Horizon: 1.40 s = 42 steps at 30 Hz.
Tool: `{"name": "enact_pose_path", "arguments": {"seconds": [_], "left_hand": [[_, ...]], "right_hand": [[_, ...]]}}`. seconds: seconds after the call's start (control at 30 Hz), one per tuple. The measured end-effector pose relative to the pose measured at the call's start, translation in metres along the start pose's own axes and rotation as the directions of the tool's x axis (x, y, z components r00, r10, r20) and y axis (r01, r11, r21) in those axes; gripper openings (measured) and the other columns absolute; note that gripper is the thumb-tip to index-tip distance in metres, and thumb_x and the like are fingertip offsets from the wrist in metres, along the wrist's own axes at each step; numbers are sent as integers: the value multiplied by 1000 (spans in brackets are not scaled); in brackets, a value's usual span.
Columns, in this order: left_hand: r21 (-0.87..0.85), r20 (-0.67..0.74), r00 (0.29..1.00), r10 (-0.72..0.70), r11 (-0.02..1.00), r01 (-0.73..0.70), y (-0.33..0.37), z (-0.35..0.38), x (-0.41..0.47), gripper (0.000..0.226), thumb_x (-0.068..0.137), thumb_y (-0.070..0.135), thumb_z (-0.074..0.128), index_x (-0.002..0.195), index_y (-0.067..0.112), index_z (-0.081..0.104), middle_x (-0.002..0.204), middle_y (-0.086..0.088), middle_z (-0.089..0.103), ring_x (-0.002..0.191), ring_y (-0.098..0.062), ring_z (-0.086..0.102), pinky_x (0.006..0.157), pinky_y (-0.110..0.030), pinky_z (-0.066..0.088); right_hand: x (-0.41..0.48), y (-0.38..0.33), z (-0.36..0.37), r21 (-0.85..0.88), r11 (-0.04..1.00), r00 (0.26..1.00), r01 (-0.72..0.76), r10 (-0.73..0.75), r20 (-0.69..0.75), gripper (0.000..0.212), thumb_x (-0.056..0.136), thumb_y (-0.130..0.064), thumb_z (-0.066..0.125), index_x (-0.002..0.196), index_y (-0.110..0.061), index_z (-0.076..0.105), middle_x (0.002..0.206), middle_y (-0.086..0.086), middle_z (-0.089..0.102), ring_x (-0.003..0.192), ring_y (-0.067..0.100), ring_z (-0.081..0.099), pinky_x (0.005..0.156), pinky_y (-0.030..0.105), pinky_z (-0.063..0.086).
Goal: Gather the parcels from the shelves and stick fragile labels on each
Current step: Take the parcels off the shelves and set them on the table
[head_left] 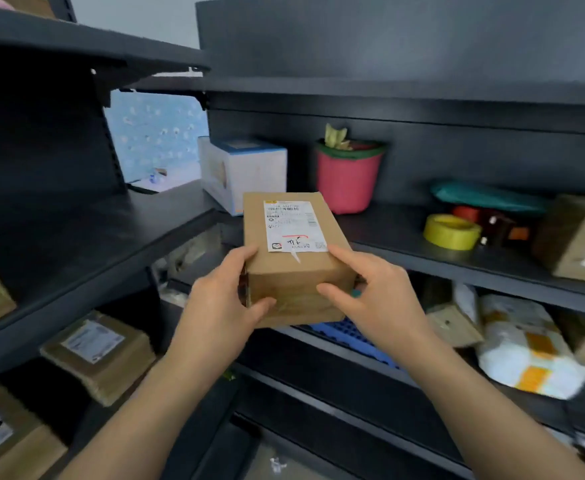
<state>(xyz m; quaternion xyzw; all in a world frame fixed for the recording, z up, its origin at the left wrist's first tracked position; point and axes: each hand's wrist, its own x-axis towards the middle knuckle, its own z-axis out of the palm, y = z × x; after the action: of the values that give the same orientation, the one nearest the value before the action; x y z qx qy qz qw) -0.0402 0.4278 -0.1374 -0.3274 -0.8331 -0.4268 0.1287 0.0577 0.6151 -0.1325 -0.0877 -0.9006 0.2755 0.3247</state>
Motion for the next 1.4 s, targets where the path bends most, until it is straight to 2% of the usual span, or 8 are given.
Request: {"name": "enact_pose_path", "arguments": {"seconds": [0.13,0.5,0.63,0.7,0.83,1.13,1.23,1.4], "left_hand": [[-96,158,984,85,993,-70,44,44,-19,74,68,27,83,130,36,43,103,19,57,92,-7,61,81,-24,50],[-332,448,818,361,917,-223,208,173,-105,73,71,34,80,132,38,40,114,13,57,93,-12,59,82,-33,52],[-425,508,732,453,872,-244,281,224,-157,73,70,34,80,130,41,40,110,20,55,92,-1,56,74,-19,47],[-479,534,680,502,842,-246,320,249,-186,72,70,34,80,128,43,41,108,21,55,91,0,56,71,-14,44],[-545,590,567,575,801,-247,398,296,-249,71,69,37,80,127,46,39,113,16,59,106,-12,56,88,-36,51],[-671,641,259,723,691,-268,532,386,-367,76,69,35,80,133,37,39,126,8,59,107,-11,58,92,-38,50],[-707,627,170,761,646,-288,564,417,-397,82,69,36,80,139,36,37,126,11,59,103,-4,56,92,-29,49],[-752,621,24,783,604,-264,608,471,-444,82,70,33,81,140,38,38,121,16,60,83,16,47,70,-7,40]], "right_hand": [[-59,23,-57,-119,981,987,-152,144,-71,59,78,-34,75,133,-29,54,118,-4,63,99,8,56,88,21,45],[-236,71,-223,-236,830,840,-505,410,-356,55,77,-31,77,128,-32,58,106,-4,66,91,11,58,82,27,49],[-314,86,-292,-273,740,762,-615,470,-445,54,77,-32,76,128,-35,58,92,-12,60,78,2,52,71,19,43],[-356,93,-327,-280,679,710,-679,509,-487,55,77,-35,75,129,-37,56,91,-13,59,77,2,52,70,19,43],[-437,106,-392,-297,548,606,-782,557,-568,56,77,-40,73,129,-42,53,94,-13,64,79,2,54,70,22,47],[-582,122,-487,-175,279,317,-944,625,-714,55,78,-39,72,130,-37,54,104,-7,69,86,11,60,78,33,52],[-617,132,-505,-112,204,218,-973,632,-744,54,79,-38,72,130,-36,55,103,-6,69,87,13,60,78,34,52],[-667,159,-530,-20,86,72,-996,660,-748,52,80,-37,71,130,-33,56,104,-2,69,91,18,61,81,37,51]]}}
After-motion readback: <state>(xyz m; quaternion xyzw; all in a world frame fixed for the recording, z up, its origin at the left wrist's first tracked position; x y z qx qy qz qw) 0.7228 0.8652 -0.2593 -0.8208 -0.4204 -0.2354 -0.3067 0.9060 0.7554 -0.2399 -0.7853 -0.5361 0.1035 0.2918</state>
